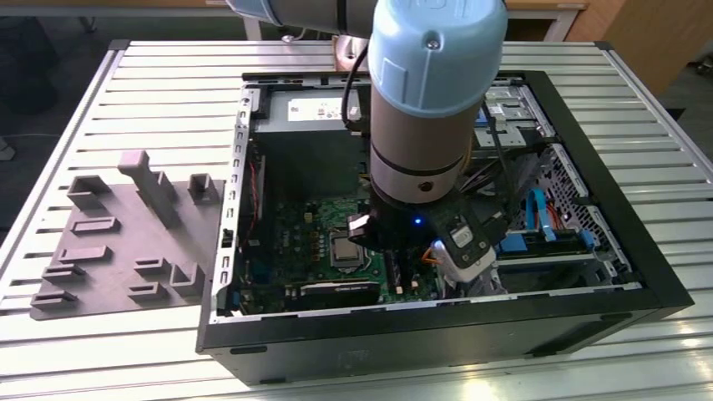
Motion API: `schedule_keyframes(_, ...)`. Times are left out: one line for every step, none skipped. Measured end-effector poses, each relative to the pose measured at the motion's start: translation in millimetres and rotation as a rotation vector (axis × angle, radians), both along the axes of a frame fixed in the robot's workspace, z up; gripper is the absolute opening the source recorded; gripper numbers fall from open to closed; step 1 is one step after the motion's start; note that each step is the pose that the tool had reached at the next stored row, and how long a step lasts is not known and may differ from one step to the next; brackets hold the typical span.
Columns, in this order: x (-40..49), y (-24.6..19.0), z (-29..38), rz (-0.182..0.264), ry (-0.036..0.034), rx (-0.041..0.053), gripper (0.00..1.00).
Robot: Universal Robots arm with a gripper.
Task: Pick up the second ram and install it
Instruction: 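Press down the second ram until it locks into place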
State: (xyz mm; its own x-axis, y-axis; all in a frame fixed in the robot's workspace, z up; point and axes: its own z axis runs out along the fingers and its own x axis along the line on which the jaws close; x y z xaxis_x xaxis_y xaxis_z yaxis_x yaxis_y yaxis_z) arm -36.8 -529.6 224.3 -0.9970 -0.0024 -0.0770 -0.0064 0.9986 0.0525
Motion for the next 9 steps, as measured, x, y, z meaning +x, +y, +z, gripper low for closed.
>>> schedule_keyframes(0.0, 0.0, 0.0, 0.0, 0.0001, -0.0002, 0.11)
schedule_keyframes(-0.1, 0.0, -0.1, 0.0, 0.0001, -0.0002, 0.11)
schedule_keyframes(-0.1, 0.0, -0.5, 0.0, 0.0, 0.0001, 0.11)
schedule_keyframes(0.0, 0.1, -1.4, 0.0, -0.0002, 0.0005, 0.11)
schedule_keyframes(0.0, 0.1, -2.4, 0.0, -0.0002, 0.0004, 0.11)
schedule_keyframes(-0.1, 0.0, -3.1, 0.0, 0.0001, -0.0001, 0.11)
schedule_keyframes(-0.1, 0.0, -3.5, 0.0, 0.0002, -0.0004, 0.11)
schedule_keyframes(-0.1, 0.0, -3.5, 0.0, 0.0001, -0.0004, 0.11)
schedule_keyframes(-0.1, 0.0, -3.5, 0.0, 0.0001, -0.0004, 0.11)
